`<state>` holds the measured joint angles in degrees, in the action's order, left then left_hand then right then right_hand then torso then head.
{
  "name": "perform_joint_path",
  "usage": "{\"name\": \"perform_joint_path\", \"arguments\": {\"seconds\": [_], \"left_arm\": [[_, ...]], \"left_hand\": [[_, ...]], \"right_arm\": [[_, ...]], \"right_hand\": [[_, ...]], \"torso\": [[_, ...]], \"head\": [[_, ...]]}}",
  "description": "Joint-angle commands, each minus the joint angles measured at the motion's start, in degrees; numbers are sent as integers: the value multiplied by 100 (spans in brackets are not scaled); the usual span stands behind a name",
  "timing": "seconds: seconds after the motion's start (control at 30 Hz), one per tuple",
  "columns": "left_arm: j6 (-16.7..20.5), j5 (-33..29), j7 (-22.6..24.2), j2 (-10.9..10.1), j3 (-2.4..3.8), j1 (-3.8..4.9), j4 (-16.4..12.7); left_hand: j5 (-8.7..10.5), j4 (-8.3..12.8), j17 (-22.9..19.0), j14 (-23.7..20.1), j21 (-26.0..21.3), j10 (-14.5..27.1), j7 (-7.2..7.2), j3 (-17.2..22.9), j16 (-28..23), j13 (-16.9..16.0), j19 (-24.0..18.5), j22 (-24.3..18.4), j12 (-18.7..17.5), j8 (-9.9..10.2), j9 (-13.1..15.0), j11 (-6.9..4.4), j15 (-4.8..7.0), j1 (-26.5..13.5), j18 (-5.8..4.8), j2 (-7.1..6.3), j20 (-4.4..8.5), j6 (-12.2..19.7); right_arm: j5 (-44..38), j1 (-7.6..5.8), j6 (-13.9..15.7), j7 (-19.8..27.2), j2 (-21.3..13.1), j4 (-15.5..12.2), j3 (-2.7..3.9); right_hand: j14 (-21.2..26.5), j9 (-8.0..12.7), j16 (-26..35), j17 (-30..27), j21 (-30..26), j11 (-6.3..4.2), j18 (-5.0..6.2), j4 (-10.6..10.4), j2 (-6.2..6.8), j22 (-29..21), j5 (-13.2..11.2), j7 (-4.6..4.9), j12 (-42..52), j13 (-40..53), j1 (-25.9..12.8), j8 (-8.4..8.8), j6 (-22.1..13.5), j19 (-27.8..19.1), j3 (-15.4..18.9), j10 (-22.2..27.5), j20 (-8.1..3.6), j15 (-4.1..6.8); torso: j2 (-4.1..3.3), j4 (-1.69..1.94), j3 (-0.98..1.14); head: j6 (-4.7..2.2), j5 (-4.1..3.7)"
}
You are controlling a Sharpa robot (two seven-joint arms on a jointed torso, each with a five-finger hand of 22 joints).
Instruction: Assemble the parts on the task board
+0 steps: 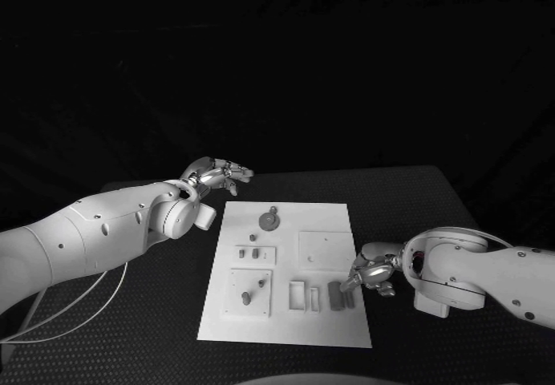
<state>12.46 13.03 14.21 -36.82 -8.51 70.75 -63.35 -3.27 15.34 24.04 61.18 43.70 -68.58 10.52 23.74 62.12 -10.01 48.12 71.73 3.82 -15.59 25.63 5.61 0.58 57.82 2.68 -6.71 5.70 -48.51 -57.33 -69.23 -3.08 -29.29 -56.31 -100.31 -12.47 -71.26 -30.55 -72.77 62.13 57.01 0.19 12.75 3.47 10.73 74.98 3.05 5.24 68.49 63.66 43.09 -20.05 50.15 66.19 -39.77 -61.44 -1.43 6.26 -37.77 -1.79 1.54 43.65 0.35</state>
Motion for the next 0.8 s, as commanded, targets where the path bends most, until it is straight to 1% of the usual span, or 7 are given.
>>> {"name": "perform_joint_path", "arguments": {"seconds": [0.03,0.17,0.3,0.43,0.47,0.57,0.8], "left_arm": [[-97,-52,32,18,3,1,-25],[-104,-52,31,12,3,1,-43],[-106,-52,32,7,3,1,-61],[-108,-52,28,-1,3,1,-77],[-108,-52,30,-3,3,1,-78],[-116,-52,37,-2,3,1,-80],[-121,-52,38,-10,3,1,-87]], "left_hand": [[21,-32,9,15,-40,25,1,-7,-5,8,-2,8,22,4,-5,25,-5,-36,81,31,41,49],[22,-45,11,13,-42,26,2,-10,-6,9,-3,10,21,3,-6,26,-6,-51,80,33,41,52],[21,-52,12,12,-44,27,3,-11,-6,10,-4,11,21,4,-7,26,-6,-60,80,34,41,55],[22,-62,14,10,-47,29,3,-13,-8,11,-6,12,21,3,-8,27,-7,-73,80,34,41,57],[22,-63,14,10,-47,29,3,-13,-8,11,-6,13,21,3,-9,27,-7,-74,80,34,40,58],[22,-64,14,10,-47,29,3,-14,-8,11,-6,13,20,3,-9,27,-7,-75,80,34,40,58],[21,-72,17,7,-51,30,-4,-11,-9,12,-9,16,21,-11,-4,27,-6,-80,81,38,41,39]], "right_arm": [[-38,7,1,-213,43,40,-25],[-36,20,-41,-223,98,67,-61],[-46,81,28,-243,171,116,-98],[-115,134,103,-249,196,115,-100],[-120,138,128,-246,225,148,-102],[-157,160,191,-239,265,175,-106],[-215,233,275,-215,366,218,-108]], "right_hand": [[-39,-22,-29,13,44,-55,225,-85,89,53,-23,72,-39,13,-56,19,562,4,-106,39,21,3],[-38,-41,-34,16,54,-55,225,-142,120,52,-27,71,-43,24,-115,17,559,9,-142,37,18,4],[-36,-52,-36,18,59,-54,225,-169,115,52,-27,72,-46,30,-157,17,556,7,-142,37,18,4],[-30,-57,-34,18,59,-51,225,-172,148,52,-27,75,-51,35,-179,24,539,-3,-139,45,18,2],[-29,-58,-34,19,59,-51,225,-172,149,52,-27,75,-51,35,-180,24,539,-3,-139,45,18,2],[-29,-58,-34,19,60,-51,225,-173,150,52,-27,75,-51,35,-182,24,539,-3,-139,45,18,1],[-28,-61,-34,19,60,-51,225,-176,149,51,-27,75,-52,37,-184,24,539,-4,-144,46,17,1]], "torso": [[-6,3,-4],[-6,4,-2],[-10,5,-1],[-12,1,0],[-15,2,-1],[-13,3,-5],[-19,6,-5]], "head": [[27,-5],[43,-15],[79,-12],[96,6],[100,20],[103,28],[111,42]]}}
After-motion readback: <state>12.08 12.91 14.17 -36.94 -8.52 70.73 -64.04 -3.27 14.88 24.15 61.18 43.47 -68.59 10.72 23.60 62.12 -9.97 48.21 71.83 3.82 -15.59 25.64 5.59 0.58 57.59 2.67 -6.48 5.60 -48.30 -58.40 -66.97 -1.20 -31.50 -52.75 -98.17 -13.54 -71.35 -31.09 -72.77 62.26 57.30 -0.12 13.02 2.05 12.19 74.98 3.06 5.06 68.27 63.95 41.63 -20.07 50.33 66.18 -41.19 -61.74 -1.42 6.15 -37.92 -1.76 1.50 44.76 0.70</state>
